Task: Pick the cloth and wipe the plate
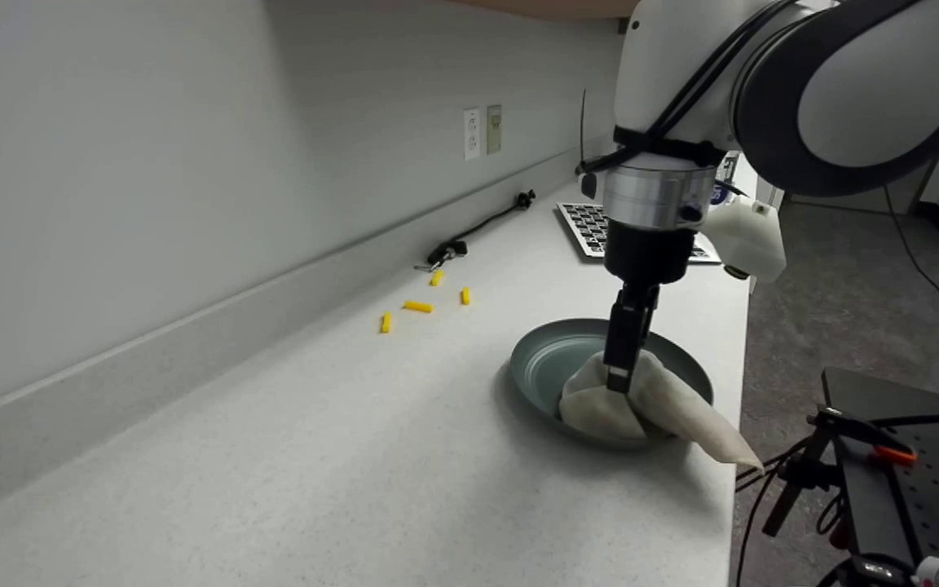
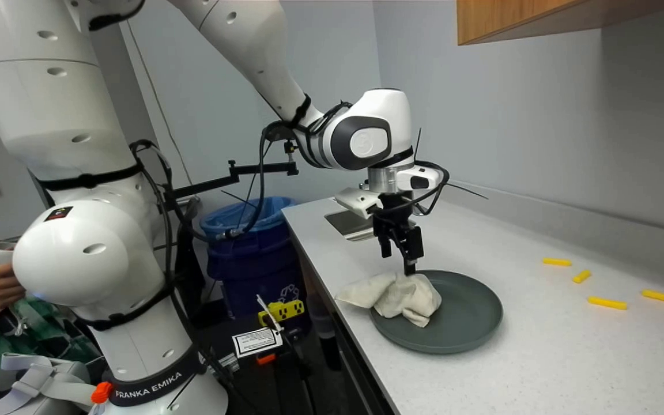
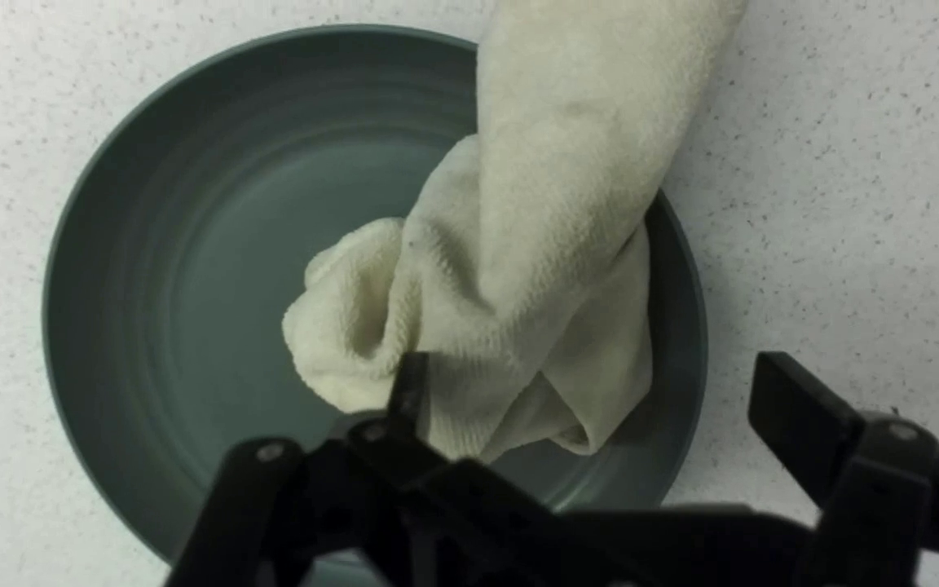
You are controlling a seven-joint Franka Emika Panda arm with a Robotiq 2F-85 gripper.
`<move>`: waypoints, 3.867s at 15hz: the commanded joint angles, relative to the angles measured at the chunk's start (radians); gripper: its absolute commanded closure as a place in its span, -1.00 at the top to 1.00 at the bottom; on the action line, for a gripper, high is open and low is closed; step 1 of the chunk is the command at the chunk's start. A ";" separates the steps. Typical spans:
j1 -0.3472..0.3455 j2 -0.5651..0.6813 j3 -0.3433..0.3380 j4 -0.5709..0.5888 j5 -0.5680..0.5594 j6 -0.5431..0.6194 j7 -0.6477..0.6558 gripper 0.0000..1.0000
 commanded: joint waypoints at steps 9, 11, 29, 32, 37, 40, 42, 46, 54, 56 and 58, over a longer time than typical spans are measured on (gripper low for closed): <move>-0.006 0.120 -0.058 0.067 -0.120 0.019 0.042 1.00; -0.008 0.143 -0.063 0.075 -0.115 0.031 0.033 1.00; 0.031 0.287 -0.037 0.229 -0.091 0.020 -0.013 -0.72; 0.060 0.277 -0.061 0.247 -0.153 0.017 0.034 -1.00; 0.101 0.266 -0.155 0.261 -0.348 0.023 0.205 -0.96; 0.117 0.268 -0.207 0.265 -0.465 -0.009 0.324 -0.96; 0.121 0.266 -0.215 0.260 -0.497 -0.059 0.371 -0.96; 0.112 0.259 -0.177 0.246 -0.464 -0.209 0.368 -0.96; 0.045 0.265 -0.037 0.257 -0.170 -0.062 0.050 -0.96; 0.041 0.264 -0.042 0.264 -0.142 -0.012 0.029 -0.96; 0.051 0.259 -0.072 0.265 -0.178 0.018 0.074 -0.96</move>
